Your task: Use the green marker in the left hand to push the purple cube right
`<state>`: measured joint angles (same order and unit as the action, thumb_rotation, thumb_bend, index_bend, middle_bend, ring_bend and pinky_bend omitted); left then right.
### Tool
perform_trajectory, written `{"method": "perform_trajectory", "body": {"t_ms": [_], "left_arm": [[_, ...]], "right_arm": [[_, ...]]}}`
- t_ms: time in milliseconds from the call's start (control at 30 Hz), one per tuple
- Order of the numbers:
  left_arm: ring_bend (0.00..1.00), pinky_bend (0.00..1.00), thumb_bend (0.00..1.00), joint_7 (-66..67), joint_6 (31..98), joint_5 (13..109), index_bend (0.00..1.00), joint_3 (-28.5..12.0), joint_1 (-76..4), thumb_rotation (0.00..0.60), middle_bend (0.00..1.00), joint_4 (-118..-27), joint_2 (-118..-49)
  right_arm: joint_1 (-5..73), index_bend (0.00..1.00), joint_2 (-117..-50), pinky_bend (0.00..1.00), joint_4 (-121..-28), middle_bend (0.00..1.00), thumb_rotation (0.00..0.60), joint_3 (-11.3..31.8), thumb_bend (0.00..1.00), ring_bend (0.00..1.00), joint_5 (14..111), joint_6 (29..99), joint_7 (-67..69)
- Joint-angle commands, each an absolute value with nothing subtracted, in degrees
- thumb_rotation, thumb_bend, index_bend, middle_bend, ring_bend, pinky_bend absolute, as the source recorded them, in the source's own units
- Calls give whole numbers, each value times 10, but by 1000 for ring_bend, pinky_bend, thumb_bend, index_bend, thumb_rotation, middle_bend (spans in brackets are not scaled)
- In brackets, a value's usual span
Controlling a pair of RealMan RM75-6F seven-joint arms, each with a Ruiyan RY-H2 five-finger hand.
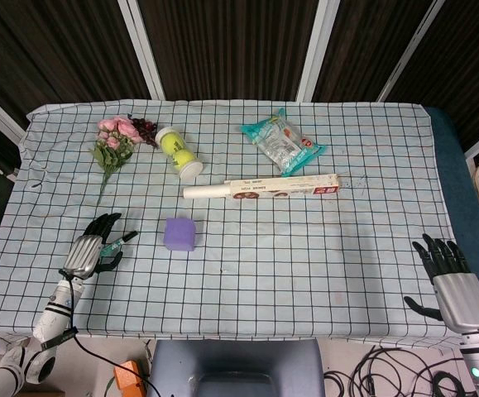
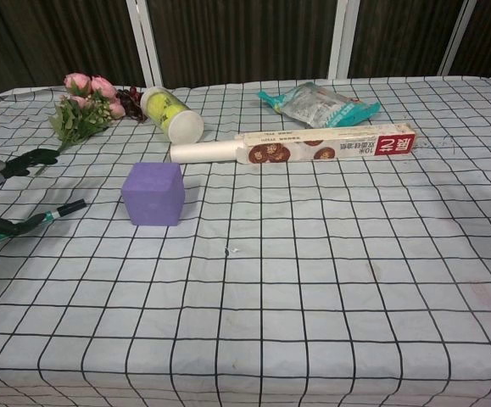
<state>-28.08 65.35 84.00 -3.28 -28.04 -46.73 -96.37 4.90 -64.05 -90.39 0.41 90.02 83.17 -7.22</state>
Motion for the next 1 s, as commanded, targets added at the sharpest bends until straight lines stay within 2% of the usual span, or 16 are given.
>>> {"method": "perform_trajectory", "body": {"t_ms": [33,133,233,400,600,800,1000], "left_arm": [[2,101,399,-273,651,838,0,-33,-279,600,65,-467,-964],[5,105,400,-250,649,832,0,-34,-276,600,65,-468,-965],[17,113,400,-163,652,804,14,-46,-263,600,90,-487,-965],[89,123,398,15,674,752,200,-68,-242,600,225,-566,-955],[200,138,390,151,703,710,278,-86,-229,600,385,-650,-952],[209,150,374,254,696,661,284,-100,-234,600,392,-691,-957],[229,165,357,306,691,632,311,-108,-244,600,394,-685,-972]], "right_arm": [[49,0,-640,0,-904,0,600,3,305,0,901,831,-71],[49,0,-640,0,-904,0,600,4,305,0,901,832,-71],[49,0,-640,0,-903,0,600,4,305,0,901,832,-71],[49,0,-638,0,-904,0,600,2,306,0,905,832,-69],[48,0,-637,0,-904,0,600,0,305,0,912,836,-64],[50,0,-636,0,-904,0,600,-2,305,0,915,834,-63],[48,0,-633,0,-904,0,600,-2,306,0,916,837,-56]]}}
